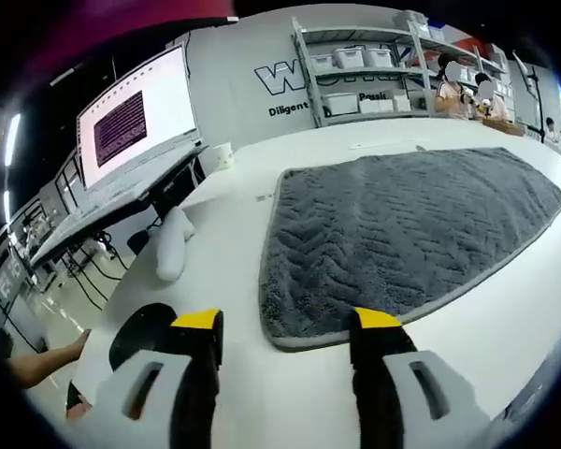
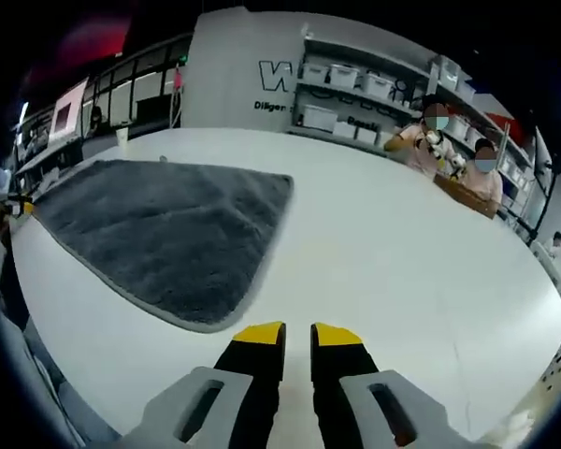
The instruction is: Open the folded towel by lifting each exposed corner and separating the folded layers until the towel lies flat within the target outline without major curled edges
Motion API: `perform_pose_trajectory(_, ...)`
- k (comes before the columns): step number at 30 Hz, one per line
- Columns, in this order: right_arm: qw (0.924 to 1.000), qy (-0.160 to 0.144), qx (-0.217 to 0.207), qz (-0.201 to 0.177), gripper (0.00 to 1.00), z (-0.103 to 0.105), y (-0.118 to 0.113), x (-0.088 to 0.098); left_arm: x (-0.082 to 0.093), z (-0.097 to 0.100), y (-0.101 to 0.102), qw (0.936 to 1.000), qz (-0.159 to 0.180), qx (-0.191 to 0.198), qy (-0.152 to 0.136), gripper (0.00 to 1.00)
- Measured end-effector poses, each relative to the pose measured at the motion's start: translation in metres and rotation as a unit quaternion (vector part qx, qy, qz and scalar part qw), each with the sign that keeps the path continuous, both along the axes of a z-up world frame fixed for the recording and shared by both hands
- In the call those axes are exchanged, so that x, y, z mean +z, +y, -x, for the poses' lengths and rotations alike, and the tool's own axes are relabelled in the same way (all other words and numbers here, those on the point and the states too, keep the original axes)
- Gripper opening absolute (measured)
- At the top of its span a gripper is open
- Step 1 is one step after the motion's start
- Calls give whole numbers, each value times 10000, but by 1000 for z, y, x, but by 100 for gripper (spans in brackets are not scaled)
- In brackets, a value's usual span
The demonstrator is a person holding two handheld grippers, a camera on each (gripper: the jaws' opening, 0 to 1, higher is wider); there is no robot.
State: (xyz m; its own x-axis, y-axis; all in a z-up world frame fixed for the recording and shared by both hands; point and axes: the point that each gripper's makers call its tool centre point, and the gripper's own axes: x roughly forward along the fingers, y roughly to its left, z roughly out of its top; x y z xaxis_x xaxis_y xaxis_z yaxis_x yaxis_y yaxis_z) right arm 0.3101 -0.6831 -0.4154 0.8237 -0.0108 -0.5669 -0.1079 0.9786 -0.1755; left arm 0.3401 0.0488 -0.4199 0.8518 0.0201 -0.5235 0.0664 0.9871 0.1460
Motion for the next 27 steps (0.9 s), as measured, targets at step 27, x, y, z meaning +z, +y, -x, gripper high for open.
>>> perform_pose_trajectory(27, 9958, 141, 795, -423, 21, -88, 36, 1, -6, 6, -74, 9899, 680, -1239, -61, 99)
